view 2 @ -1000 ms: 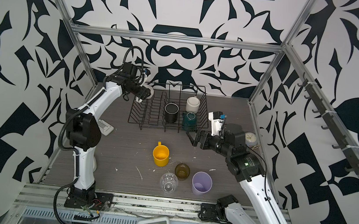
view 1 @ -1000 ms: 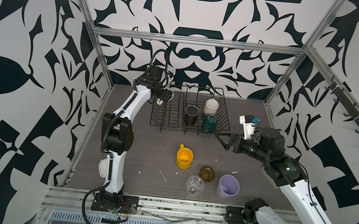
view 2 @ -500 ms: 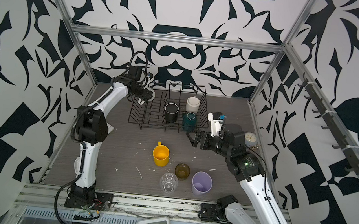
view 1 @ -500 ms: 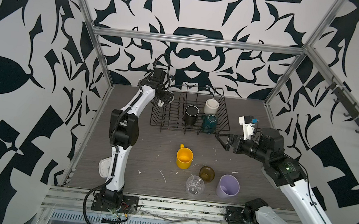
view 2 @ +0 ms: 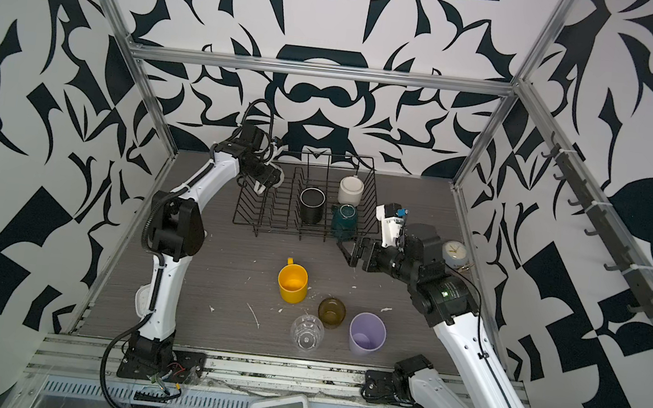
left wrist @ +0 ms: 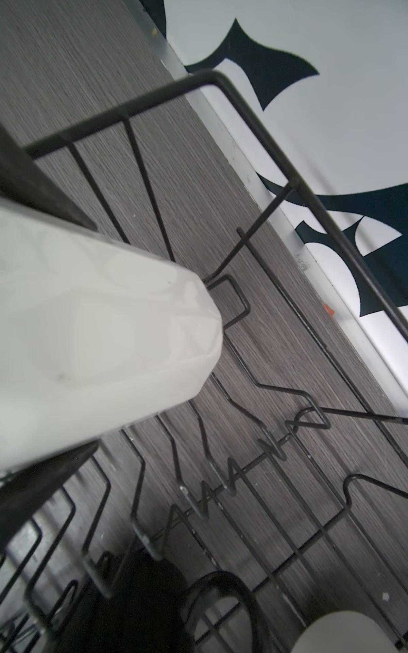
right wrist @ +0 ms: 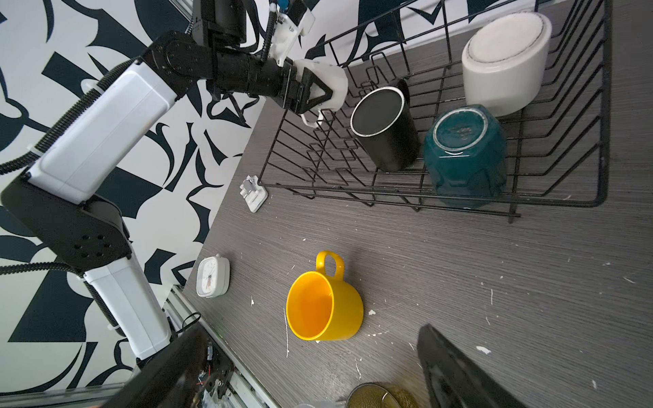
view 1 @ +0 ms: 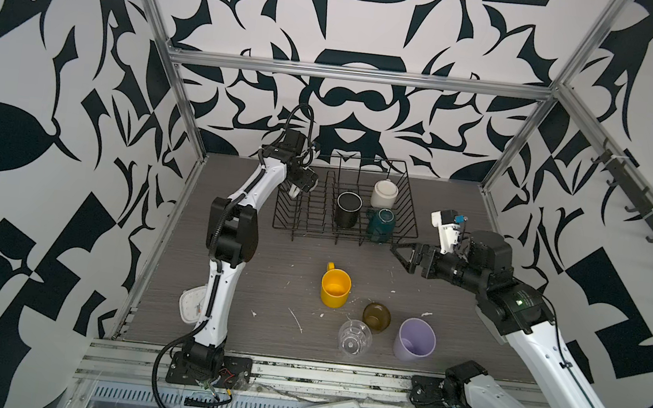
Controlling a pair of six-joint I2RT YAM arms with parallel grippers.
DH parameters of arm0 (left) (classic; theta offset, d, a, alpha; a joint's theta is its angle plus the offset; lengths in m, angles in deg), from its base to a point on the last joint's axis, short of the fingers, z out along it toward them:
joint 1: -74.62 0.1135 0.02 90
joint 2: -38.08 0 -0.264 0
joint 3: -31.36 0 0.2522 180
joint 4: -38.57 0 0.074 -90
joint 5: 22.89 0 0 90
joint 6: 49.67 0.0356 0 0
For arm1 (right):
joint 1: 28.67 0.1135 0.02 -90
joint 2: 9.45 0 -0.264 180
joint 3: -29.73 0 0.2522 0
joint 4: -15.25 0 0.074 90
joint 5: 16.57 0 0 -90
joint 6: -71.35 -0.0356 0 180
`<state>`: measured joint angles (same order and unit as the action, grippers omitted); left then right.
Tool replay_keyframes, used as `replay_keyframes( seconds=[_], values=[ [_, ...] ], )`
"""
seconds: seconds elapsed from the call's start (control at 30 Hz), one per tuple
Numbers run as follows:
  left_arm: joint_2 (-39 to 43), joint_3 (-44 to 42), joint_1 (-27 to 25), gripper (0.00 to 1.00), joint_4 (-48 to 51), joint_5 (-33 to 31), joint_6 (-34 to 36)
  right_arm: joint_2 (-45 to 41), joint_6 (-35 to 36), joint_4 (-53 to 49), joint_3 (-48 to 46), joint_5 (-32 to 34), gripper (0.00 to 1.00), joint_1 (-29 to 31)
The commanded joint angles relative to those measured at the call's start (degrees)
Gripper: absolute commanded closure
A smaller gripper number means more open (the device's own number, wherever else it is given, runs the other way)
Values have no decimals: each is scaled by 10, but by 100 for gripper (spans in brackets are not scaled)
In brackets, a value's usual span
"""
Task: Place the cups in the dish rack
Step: 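Lower the white mug into the rack with the left gripper, then open the left gripper and raise it while the right gripper reaches the yellow mug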
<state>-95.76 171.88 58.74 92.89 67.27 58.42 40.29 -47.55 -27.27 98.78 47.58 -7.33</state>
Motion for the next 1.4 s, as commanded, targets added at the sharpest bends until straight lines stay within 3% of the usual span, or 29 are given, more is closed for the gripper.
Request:
replay_keyframes(
  seconds=[0.0, 0.13, 0.27, 0.43, 0.6, 0.73, 0.8, 0.97, 1.37],
  values=[
    [-13, 31, 1, 100, -12, -7, 7, 4, 3, 27, 13, -11, 4, -2],
    [-23, 33, 1, 92, -14, -6, 6, 8, -1, 35, 9, -13, 4, -2],
    [-31, 35, 1, 59, -11, -13, 0, 12, -8, 45, 4, -18, 4, -2],
    [-38, 36, 1, 43, -7, -22, 0, 18, -12, 53, 1, -21, 4, -2],
    [-54, 58, 1, 20, 15, -36, 7, 21, -13, 56, 0, -21, 5, -2],
    [-60, 59, 0, 16, 19, -34, 6, 23, -16, 60, -2, -22, 5, -2],
    [-62, 59, 0, 6, 20, -33, 4, 25, -17, 61, -3, -23, 5, -2],
    [-62, 56, 0, 0, 22, -28, 3, 30, -17, 63, -3, -24, 5, -2],
    [12, 24, -1, 0, -6, 0, -27, 28, 3, 19, 19, 3, 6, -2]
  ],
)
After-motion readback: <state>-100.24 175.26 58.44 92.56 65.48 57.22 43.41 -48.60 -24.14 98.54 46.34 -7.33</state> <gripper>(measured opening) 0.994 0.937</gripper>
